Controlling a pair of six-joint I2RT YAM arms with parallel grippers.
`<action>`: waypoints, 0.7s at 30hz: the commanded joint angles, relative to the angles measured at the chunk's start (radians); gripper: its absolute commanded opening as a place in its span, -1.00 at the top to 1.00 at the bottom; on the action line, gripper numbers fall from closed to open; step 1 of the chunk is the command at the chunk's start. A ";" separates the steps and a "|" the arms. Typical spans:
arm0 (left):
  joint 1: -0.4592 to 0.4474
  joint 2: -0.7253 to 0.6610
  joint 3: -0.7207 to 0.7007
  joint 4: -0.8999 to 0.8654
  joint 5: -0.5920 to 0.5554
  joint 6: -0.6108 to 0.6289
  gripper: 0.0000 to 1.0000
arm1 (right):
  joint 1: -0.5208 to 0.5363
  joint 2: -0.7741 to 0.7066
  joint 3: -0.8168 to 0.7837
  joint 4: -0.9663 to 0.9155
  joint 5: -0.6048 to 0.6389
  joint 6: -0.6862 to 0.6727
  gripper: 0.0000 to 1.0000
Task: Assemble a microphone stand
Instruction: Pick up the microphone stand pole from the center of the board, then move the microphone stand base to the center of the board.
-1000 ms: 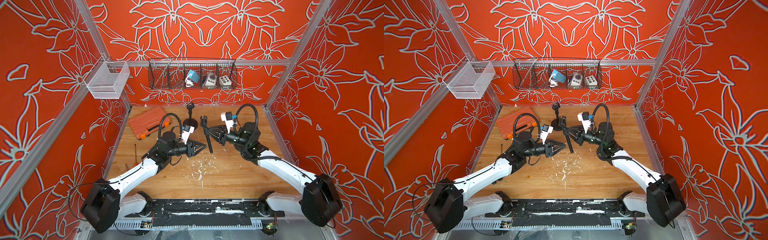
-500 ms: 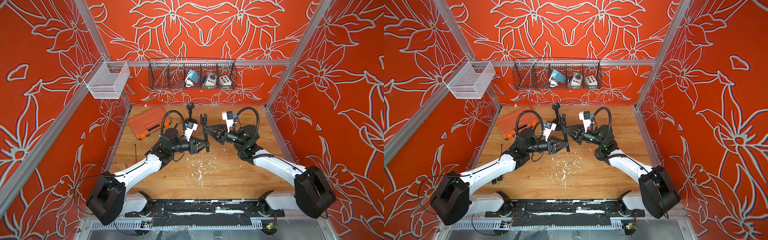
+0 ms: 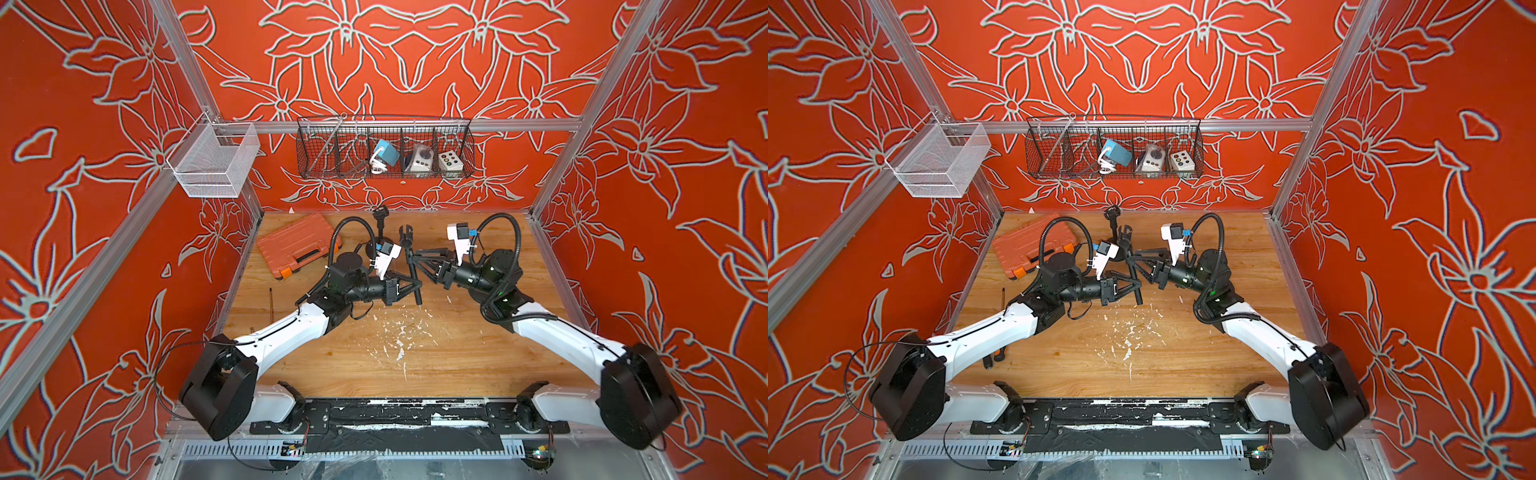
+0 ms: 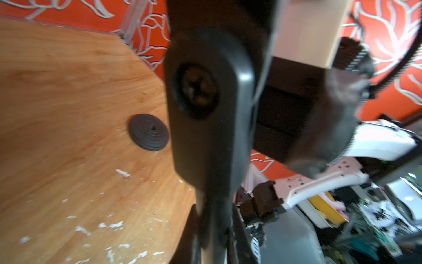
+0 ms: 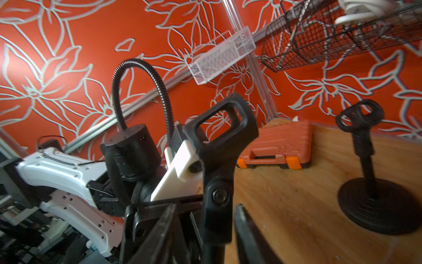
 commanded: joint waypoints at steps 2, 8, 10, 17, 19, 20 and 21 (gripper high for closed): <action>0.006 -0.103 0.012 -0.119 -0.125 0.082 1.00 | 0.002 -0.124 0.093 -0.519 0.282 -0.221 -0.13; 0.006 -0.225 -0.034 -0.244 -0.288 0.155 1.00 | -0.025 -0.175 0.116 -0.846 0.575 -0.267 -0.36; 0.006 -0.254 -0.051 -0.267 -0.309 0.177 1.00 | -0.051 -0.152 0.135 -0.932 0.614 -0.269 -0.41; 0.006 -0.317 -0.086 -0.329 -0.337 0.238 1.00 | -0.195 -0.019 0.143 -1.052 0.614 -0.247 -0.67; 0.006 -0.324 -0.094 -0.339 -0.343 0.246 1.00 | -0.238 0.024 0.144 -1.052 0.586 -0.251 -0.68; 0.006 -0.323 -0.099 -0.341 -0.343 0.249 1.00 | -0.257 0.048 0.143 -1.043 0.571 -0.256 -0.69; 0.006 -0.324 -0.103 -0.342 -0.346 0.249 1.00 | -0.271 0.069 0.147 -1.040 0.562 -0.257 -0.69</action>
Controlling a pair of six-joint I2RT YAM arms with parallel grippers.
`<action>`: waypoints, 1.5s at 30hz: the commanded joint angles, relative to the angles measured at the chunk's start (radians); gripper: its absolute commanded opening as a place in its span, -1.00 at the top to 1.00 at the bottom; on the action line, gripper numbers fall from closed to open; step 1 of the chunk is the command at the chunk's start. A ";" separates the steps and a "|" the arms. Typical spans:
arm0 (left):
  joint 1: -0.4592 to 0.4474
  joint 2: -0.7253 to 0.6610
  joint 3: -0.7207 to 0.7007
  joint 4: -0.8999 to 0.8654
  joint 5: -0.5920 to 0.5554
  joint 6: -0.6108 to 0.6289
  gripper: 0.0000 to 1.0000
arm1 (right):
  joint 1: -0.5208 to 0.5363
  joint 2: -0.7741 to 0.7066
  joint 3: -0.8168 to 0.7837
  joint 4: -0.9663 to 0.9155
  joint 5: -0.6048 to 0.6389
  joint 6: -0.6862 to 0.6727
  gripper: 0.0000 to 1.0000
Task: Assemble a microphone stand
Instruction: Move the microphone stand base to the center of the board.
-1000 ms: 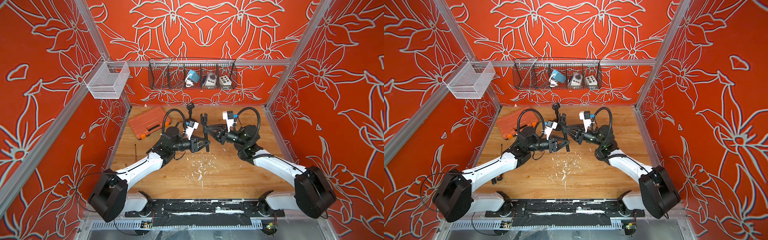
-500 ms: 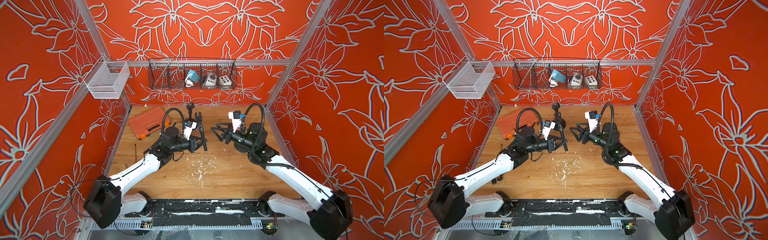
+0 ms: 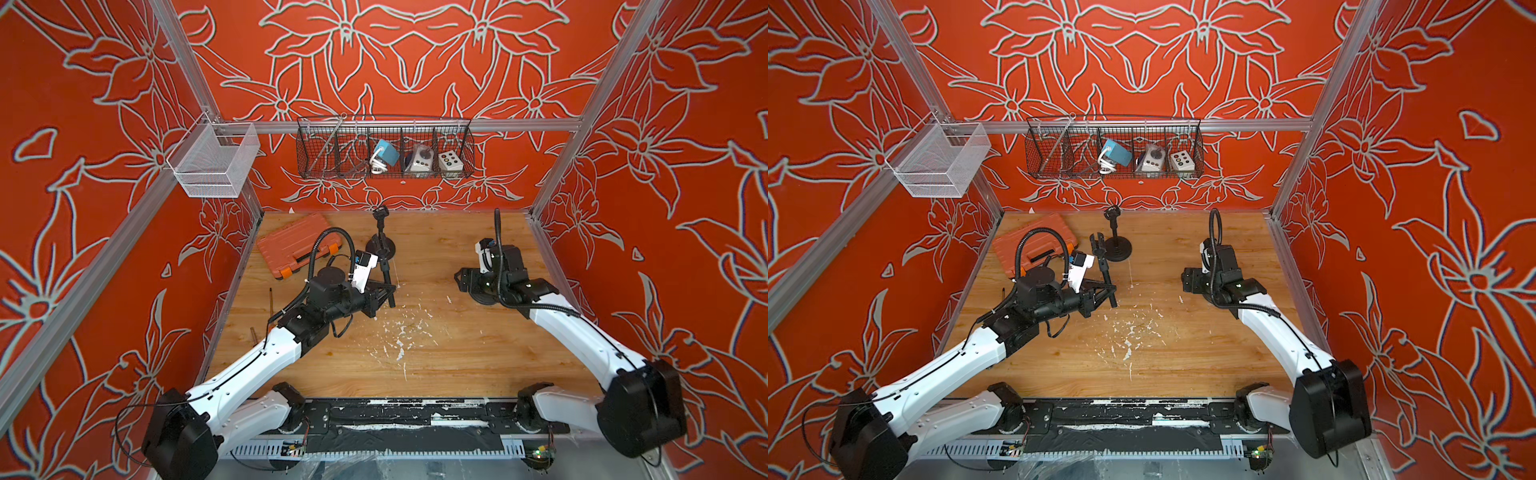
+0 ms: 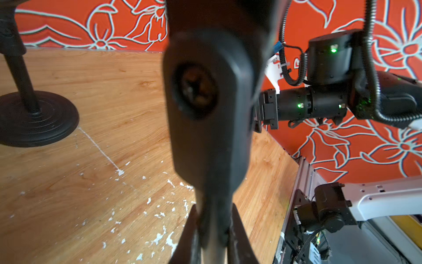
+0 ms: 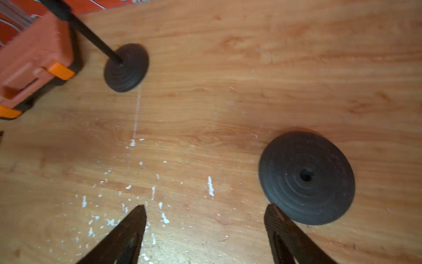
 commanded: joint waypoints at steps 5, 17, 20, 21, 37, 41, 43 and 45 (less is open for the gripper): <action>0.003 -0.055 -0.020 -0.010 -0.023 0.048 1.00 | -0.093 0.149 0.069 -0.046 -0.038 -0.028 -0.68; 0.003 -0.050 -0.037 0.014 -0.011 0.066 1.00 | -0.146 0.332 0.122 -0.009 -0.028 -0.039 -0.65; 0.003 -0.051 -0.050 0.044 0.026 0.082 1.00 | -0.152 0.358 0.132 -0.009 -0.015 -0.044 -0.65; 0.003 -0.050 -0.053 0.053 0.036 0.088 1.00 | -0.154 0.367 0.135 -0.007 -0.016 -0.045 -0.65; 0.003 -0.047 -0.049 0.056 0.046 0.105 1.00 | -0.160 0.434 0.117 0.021 -0.042 -0.016 -0.59; 0.003 -0.041 -0.052 0.057 0.032 0.103 1.00 | -0.148 0.444 0.100 0.043 -0.092 -0.004 -0.54; 0.003 -0.038 -0.052 0.058 0.022 0.101 1.00 | -0.132 0.448 0.095 0.049 -0.102 0.000 -0.54; 0.004 -0.035 -0.050 0.060 0.015 0.100 1.00 | -0.113 0.460 0.094 0.056 -0.123 0.007 -0.52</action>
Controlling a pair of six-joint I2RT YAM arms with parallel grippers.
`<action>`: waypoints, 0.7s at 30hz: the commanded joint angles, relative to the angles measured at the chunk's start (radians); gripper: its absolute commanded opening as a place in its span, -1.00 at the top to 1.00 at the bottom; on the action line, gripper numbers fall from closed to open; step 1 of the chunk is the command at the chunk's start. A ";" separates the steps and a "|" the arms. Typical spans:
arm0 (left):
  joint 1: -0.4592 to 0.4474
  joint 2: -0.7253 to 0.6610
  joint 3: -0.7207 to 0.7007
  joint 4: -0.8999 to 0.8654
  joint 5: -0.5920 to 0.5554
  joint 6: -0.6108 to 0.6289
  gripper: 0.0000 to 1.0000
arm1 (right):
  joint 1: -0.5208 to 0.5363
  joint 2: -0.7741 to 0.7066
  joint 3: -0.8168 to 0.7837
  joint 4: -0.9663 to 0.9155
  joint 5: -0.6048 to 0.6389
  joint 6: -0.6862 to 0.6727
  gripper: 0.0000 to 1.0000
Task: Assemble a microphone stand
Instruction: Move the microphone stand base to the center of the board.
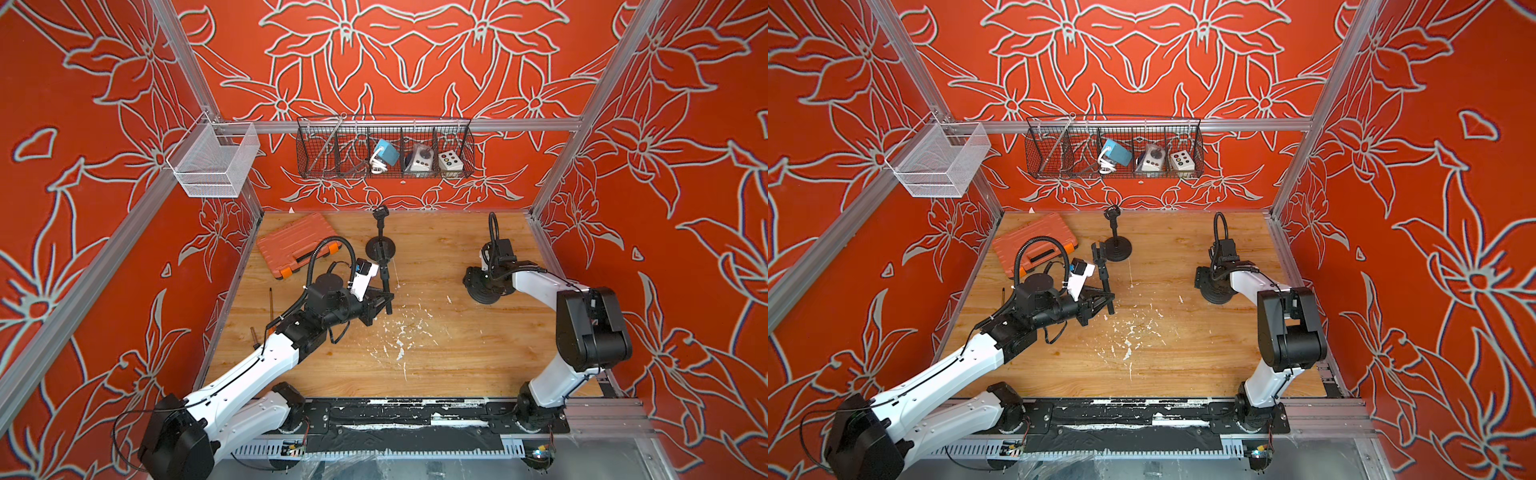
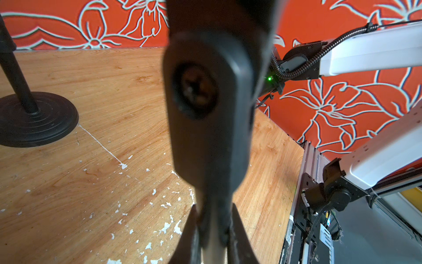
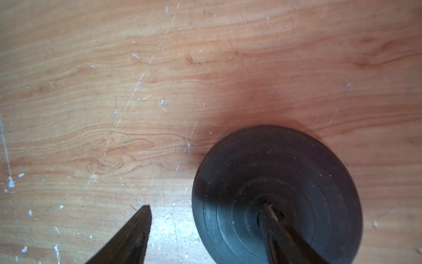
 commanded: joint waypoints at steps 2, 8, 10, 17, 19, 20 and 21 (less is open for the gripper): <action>0.003 0.003 0.014 0.043 -0.013 0.017 1.00 | 0.061 0.051 -0.020 0.015 -0.087 0.036 -0.51; 0.003 -0.004 0.011 0.041 -0.031 0.015 1.00 | 0.193 0.067 -0.014 0.042 -0.106 0.092 -0.51; 0.003 -0.007 0.010 0.039 -0.037 0.013 1.00 | 0.250 0.072 -0.011 0.052 -0.107 0.115 -0.51; 0.003 -0.002 0.009 0.039 -0.055 0.015 1.00 | 0.446 0.108 0.017 0.087 -0.119 0.195 -0.50; 0.003 0.002 0.011 0.043 -0.057 0.023 1.00 | 0.473 0.105 0.023 0.091 -0.123 0.204 -0.51; 0.003 0.003 0.011 0.044 -0.060 0.026 1.00 | 0.479 0.097 0.025 0.093 -0.132 0.203 -0.50; 0.004 0.003 0.010 0.047 -0.059 0.029 1.00 | 0.480 0.087 0.032 0.089 -0.135 0.200 -0.50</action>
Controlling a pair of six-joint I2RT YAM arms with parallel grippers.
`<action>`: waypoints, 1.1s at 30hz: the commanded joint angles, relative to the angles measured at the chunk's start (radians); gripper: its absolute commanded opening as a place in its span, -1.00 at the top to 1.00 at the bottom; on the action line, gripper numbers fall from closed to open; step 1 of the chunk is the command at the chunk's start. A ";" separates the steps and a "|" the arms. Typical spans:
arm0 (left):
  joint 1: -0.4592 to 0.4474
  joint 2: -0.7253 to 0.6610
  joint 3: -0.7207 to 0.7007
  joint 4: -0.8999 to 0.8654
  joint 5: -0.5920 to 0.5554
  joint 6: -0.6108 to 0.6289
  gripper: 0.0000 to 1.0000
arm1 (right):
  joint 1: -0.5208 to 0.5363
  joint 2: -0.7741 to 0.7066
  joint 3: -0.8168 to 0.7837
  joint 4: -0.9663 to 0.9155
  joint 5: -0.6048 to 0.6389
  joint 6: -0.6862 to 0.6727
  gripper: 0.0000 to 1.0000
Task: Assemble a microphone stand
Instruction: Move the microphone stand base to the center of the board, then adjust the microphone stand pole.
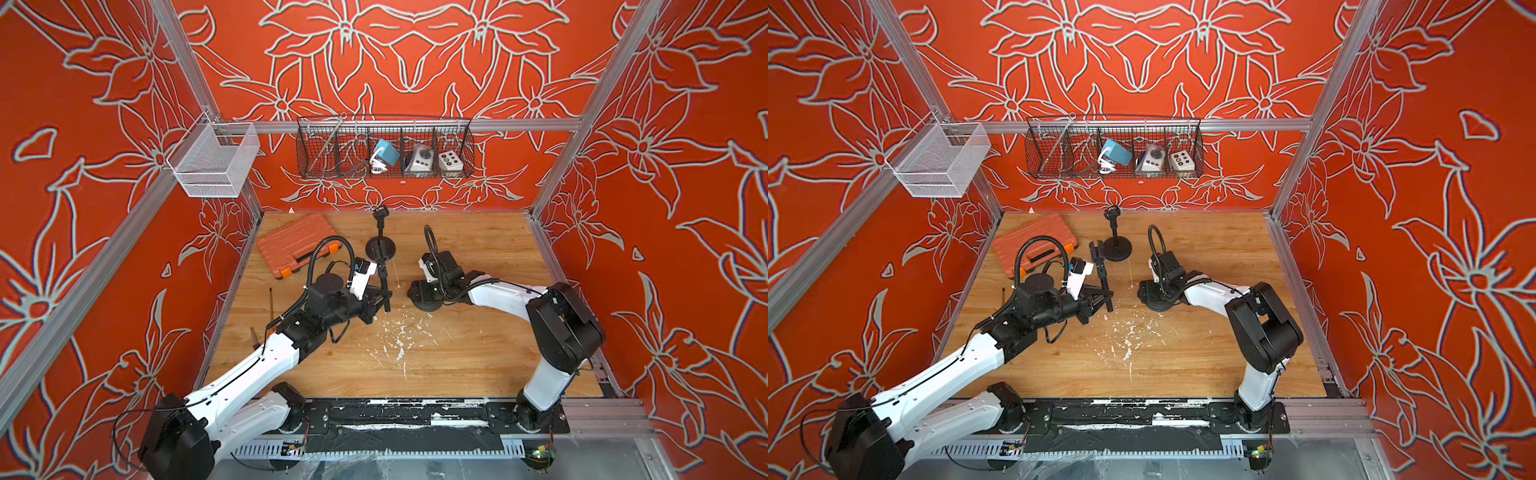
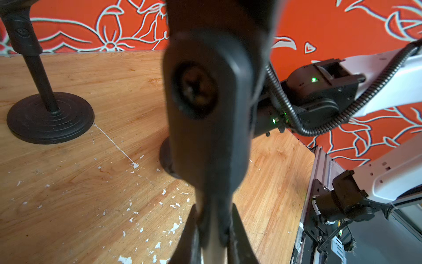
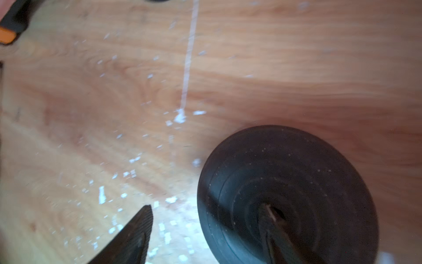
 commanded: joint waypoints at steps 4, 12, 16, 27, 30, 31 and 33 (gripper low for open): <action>0.003 0.038 0.015 0.061 -0.012 0.043 1.00 | 0.015 -0.049 0.064 -0.100 -0.088 -0.038 -0.51; 0.003 0.127 0.024 0.122 0.096 0.132 1.00 | -0.139 -0.249 -0.019 -0.011 -0.415 -0.154 -0.36; 0.003 0.183 0.045 0.150 0.143 0.163 1.00 | -0.215 -0.339 -0.077 0.014 -0.518 -0.229 -0.29; 0.000 0.319 0.145 0.183 0.330 0.148 1.00 | -0.240 -0.481 -0.108 0.025 -0.744 -0.419 -0.25; 0.000 0.324 0.139 0.207 0.329 0.139 1.00 | -0.240 -0.497 -0.113 0.058 -0.766 -0.415 -0.20; 0.000 0.325 0.139 0.210 0.332 0.137 1.00 | -0.240 -0.497 -0.114 0.077 -0.771 -0.402 -0.17; -0.001 0.327 0.142 0.212 0.355 0.140 1.00 | -0.240 -0.487 -0.111 0.121 -0.786 -0.367 -0.16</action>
